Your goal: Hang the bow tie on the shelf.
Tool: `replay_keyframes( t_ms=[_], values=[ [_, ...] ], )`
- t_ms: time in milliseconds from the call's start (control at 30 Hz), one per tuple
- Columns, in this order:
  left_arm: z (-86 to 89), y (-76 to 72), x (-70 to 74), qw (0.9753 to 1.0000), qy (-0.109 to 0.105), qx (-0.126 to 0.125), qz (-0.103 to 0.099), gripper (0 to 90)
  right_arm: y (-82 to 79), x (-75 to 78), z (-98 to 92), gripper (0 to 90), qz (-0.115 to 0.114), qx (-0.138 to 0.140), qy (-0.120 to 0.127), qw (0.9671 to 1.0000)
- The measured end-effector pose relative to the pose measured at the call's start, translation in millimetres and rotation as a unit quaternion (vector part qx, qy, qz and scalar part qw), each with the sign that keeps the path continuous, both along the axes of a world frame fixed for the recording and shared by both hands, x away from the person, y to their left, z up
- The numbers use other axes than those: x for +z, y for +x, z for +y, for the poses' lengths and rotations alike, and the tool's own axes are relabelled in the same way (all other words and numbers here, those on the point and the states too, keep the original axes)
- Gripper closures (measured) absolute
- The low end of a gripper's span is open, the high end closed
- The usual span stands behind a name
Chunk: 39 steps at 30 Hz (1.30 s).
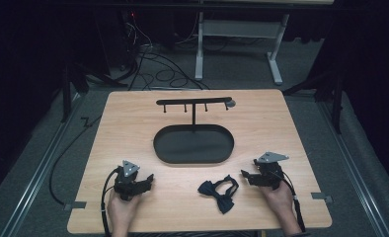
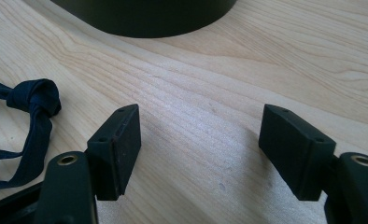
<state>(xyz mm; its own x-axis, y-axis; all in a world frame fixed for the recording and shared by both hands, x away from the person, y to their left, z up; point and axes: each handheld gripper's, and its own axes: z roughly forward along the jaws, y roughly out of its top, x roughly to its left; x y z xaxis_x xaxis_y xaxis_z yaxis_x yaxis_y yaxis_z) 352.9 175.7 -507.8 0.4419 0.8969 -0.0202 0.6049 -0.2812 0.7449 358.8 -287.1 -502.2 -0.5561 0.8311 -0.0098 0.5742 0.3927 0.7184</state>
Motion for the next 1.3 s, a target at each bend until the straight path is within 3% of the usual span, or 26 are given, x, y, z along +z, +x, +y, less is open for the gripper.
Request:
replay_keyframes(
  t_ms=[1000, 1300],
  values=[
    [-0.3, -0.2, 0.0, 1.0, 0.001, -0.002, 0.002, 26.7, -0.2, 0.0, -0.7, 33.5, -0.001, -0.001, 0.004, 1.0],
    [-0.3, -0.2, 0.0, 1.0, 0.001, -0.002, 0.002, 26.6, -1.0, 1.1, -1.8, 46.1, -0.004, -0.011, 0.005, 0.9999]
  ],
)
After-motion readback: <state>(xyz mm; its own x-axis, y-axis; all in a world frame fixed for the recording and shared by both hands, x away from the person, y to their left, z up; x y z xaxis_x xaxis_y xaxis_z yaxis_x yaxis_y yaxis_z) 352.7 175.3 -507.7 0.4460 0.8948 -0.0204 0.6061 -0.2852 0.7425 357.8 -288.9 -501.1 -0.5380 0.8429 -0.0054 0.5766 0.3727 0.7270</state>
